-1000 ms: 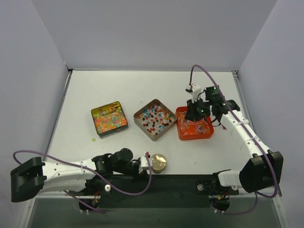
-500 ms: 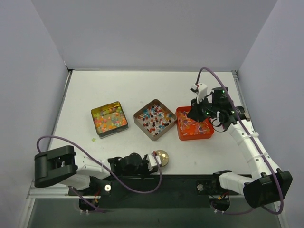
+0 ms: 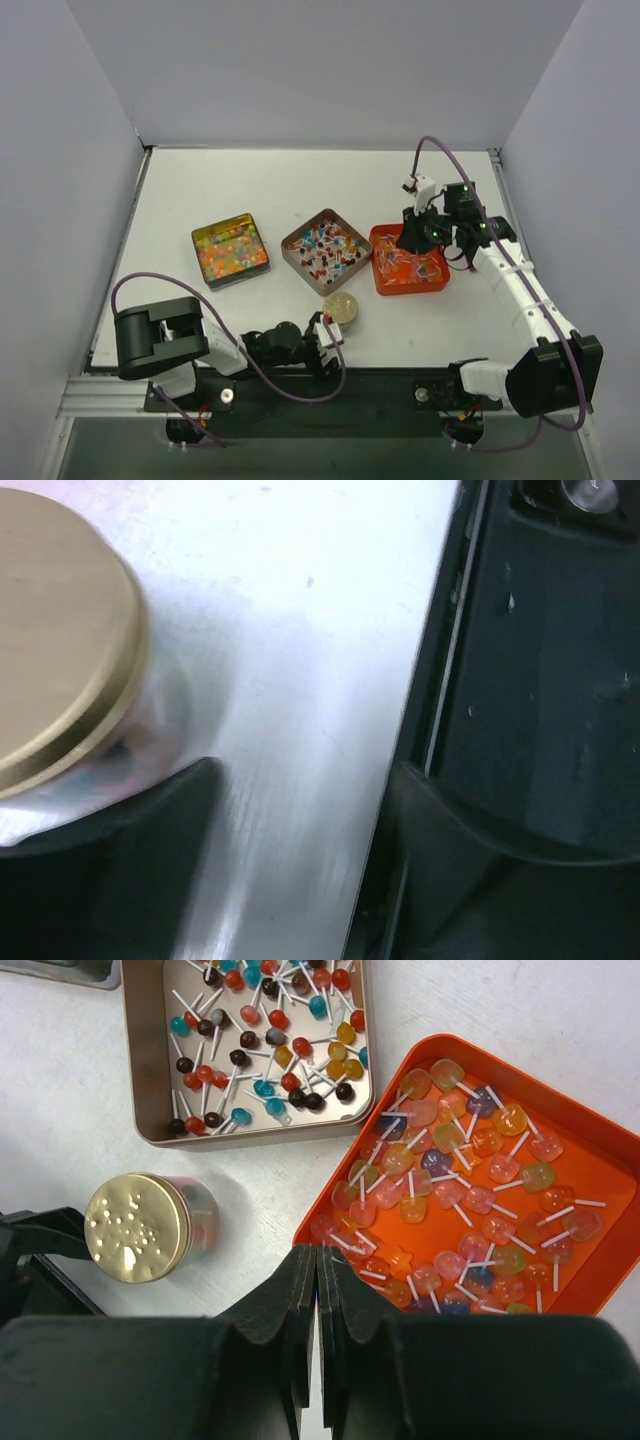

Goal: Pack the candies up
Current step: Move the packing bottle to the center of the board.

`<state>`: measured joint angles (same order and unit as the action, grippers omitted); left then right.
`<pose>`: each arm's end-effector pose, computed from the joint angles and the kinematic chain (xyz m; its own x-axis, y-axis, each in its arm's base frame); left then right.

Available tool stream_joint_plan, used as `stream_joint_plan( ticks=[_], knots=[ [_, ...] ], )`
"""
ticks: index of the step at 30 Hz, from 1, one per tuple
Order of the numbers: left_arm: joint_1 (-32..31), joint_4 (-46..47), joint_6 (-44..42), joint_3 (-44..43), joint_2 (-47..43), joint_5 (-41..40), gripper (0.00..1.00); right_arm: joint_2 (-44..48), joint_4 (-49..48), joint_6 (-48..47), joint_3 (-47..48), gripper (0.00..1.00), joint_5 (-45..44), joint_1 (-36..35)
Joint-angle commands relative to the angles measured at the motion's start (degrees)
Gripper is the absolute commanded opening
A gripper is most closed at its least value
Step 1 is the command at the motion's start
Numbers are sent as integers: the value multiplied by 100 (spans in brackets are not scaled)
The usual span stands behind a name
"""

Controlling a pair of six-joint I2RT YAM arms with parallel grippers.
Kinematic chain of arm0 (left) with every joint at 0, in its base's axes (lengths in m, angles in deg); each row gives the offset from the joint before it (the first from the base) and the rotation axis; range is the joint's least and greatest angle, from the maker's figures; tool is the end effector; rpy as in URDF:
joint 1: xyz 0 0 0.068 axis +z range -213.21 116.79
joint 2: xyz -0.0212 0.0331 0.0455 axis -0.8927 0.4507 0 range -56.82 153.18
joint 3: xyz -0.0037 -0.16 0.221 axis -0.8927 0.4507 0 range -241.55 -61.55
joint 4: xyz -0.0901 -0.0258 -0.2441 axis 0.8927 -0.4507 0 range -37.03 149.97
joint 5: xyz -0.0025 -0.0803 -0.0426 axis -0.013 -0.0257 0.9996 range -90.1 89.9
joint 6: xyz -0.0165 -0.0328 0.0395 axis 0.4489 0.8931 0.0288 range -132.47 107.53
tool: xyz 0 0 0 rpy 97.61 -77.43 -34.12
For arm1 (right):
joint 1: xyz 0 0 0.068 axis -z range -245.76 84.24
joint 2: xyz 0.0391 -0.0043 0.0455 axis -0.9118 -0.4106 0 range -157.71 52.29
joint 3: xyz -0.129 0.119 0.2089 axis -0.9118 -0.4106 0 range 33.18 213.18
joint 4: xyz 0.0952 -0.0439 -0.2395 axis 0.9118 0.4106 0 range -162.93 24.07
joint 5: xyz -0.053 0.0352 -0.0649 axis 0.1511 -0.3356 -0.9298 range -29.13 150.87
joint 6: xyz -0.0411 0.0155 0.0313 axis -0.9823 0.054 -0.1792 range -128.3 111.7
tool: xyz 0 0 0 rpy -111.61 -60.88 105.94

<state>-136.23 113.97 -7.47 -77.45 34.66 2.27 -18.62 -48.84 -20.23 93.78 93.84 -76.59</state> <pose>0.0709 -0.2374 0.1147 -0.1912 0.3283 -0.9250 0.9538 0.2848 -0.0961 0.2626 0.0700 0.3195 -0.4193 -0.2567 -0.8708 -0.7004 0.7017 0.1304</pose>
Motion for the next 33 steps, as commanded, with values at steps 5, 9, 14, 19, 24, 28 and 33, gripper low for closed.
stream_joint_plan(
  ticks=[5,9,14,19,24,28,33],
  knots=[
    [314,-1074,845,-131,-307,-86,98,-607,235,-240,988,7,157,160],
    [926,-1191,609,-116,158,-536,97,-792,411,-346,1173,7,166,274],
    [1237,-1163,441,-176,817,-667,97,-994,403,-346,1200,7,245,415],
    [992,-322,-128,-194,1249,-852,97,-1109,368,-442,1165,8,289,424],
    [754,128,-473,-317,1741,-1178,97,-1126,263,-601,937,8,333,459],
    [631,630,-719,-360,1987,-1195,98,-1179,113,-557,664,9,517,450],
    [613,708,-763,-440,2049,-1178,97,-1293,174,-635,655,11,1025,450]
  ],
)
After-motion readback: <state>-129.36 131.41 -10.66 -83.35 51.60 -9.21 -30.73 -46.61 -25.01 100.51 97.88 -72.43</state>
